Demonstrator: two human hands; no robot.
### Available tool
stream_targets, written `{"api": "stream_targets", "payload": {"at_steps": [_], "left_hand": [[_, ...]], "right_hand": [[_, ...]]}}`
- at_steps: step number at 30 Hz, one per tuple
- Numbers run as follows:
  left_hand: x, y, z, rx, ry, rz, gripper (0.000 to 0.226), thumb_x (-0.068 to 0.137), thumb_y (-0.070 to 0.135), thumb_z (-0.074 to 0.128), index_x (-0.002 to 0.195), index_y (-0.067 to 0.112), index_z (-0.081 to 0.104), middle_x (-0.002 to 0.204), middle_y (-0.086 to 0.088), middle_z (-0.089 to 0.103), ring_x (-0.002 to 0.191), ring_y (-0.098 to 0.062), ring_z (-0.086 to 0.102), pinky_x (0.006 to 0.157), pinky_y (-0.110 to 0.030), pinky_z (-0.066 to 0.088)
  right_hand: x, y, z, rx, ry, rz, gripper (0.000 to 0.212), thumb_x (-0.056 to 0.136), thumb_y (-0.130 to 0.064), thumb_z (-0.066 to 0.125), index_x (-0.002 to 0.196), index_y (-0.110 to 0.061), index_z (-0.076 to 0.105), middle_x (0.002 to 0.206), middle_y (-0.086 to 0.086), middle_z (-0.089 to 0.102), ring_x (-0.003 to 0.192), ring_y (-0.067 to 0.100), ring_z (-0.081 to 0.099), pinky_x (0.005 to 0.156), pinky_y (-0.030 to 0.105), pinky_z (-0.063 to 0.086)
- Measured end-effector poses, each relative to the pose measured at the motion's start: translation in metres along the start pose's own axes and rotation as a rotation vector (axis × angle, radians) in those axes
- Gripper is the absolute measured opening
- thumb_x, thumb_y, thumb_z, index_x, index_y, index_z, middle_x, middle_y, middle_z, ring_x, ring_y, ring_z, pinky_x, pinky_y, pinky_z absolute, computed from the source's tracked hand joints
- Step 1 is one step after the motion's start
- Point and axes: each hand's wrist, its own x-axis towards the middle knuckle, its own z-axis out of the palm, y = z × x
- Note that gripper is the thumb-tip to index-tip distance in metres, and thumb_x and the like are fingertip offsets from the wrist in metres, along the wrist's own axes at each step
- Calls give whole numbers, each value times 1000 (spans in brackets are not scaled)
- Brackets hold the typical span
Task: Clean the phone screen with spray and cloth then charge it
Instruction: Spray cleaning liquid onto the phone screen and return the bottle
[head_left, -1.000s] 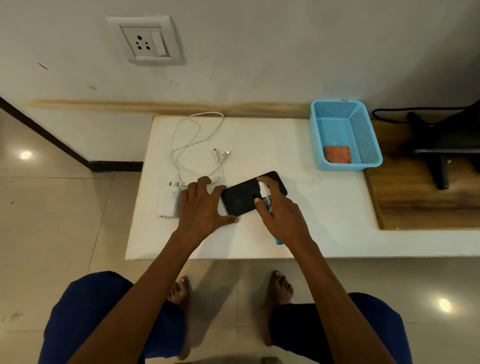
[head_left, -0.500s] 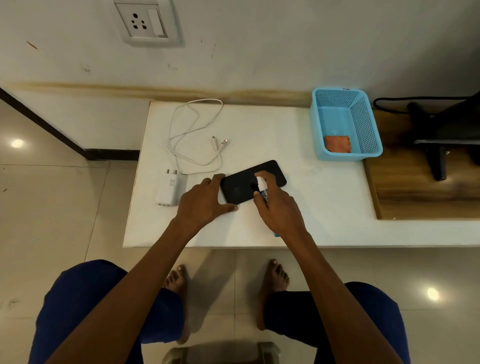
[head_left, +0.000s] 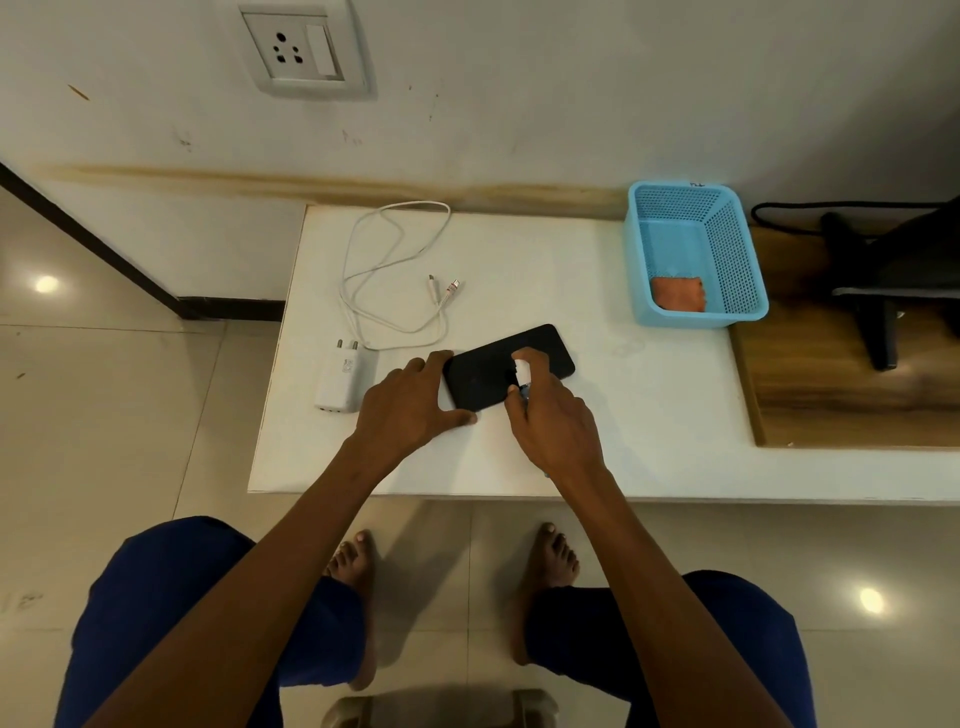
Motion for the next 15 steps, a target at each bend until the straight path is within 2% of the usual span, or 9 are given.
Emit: {"api": "stream_targets", "payload": {"at_steps": [3,8,12,15], "left_hand": [[-1,1,-2,1,-1,2,91,75,71,67,148,30,31,138,-1,55,118,-24,59,82,-34,48],[-1,1,-1,23,-3,4,90,76,71,66,148,32,29,137,0,55,118,-24,58,79,-33,44],[1,0,0,18,0,15,89,76,71,65,147,32,30,135,0,56,115,-24,59,75,-32,43],[1,0,0,15,6,14,88,76,72,65,147,32,30,134,1,57,115,-23,60,75,-32,43]], "right_hand": [[3,1,-3,24,1,9,46,100,-34,49,142,-27,33,89,0,63,69,12,60,70,32,57],[8,14,-19,99,77,23,47,100,-33,48,142,-32,30,95,1,66,71,16,63,68,33,55],[11,24,-28,84,101,51,45,99,-32,48,139,-34,29,76,-5,58,59,14,58,63,40,57],[12,27,-29,87,83,67,43,99,-32,48,138,-34,28,71,-6,55,57,14,57,62,41,56]]}}
